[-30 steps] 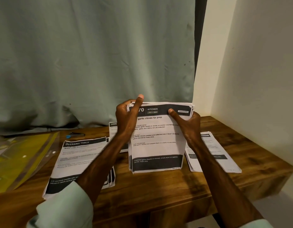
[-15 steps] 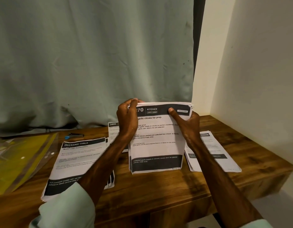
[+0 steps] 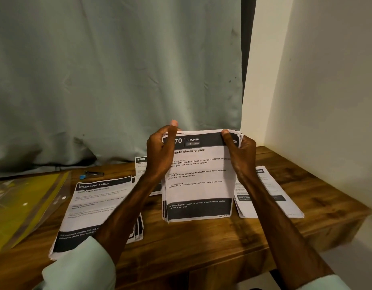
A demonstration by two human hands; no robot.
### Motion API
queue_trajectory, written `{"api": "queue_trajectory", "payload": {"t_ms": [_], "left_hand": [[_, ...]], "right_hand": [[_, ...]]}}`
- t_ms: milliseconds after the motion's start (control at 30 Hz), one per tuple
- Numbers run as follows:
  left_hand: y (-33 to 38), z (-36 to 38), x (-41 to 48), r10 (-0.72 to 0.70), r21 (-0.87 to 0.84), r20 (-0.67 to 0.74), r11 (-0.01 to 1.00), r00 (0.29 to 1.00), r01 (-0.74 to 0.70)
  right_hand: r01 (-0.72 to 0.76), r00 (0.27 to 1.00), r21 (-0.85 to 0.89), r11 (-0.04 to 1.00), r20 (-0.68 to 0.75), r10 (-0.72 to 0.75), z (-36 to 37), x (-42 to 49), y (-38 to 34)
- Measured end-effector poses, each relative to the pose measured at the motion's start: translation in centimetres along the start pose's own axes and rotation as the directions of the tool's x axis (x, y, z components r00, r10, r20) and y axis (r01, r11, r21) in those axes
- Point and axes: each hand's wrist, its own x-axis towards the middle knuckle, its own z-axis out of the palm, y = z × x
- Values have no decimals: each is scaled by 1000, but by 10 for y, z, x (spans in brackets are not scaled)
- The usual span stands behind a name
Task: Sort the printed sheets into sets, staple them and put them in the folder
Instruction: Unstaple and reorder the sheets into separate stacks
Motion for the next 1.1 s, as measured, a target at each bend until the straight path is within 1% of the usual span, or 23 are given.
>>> {"api": "queue_trajectory", "payload": {"t_ms": [100,200,300,433,500,600,900,1033,1100], "left_hand": [[2,-4,-4,47,-15,107,999,993,-45],[-5,-10,0,110,86,161,989,981,-125],[-12,-14,4,139,147,145,976,980,-160],[-16,-15,6,127,151,114,978,985,-143],[-17,-15,7,122,153,106,979,987,-138],[-17,-14,8,123,153,103,978,987,-138],[-17,-12,9,138,170,108,973,985,-155],[-15,-12,9,143,182,105,970,984,-160],[-15,-12,10,133,176,107,973,985,-150]], "right_hand": [[21,1000,-7,1000,-10,-21,-1,1,4],[25,1000,2,1000,4,-25,-2,2,6],[45,997,7,999,64,-45,-5,3,3],[157,972,13,988,176,-157,-17,9,0],[230,952,-72,971,223,-209,-22,15,-2],[342,918,-207,917,281,-279,-26,19,-5],[507,860,-362,783,280,-427,-32,19,7],[536,843,-401,743,302,-446,-33,21,6],[529,846,-408,744,318,-427,-33,21,4]]}}
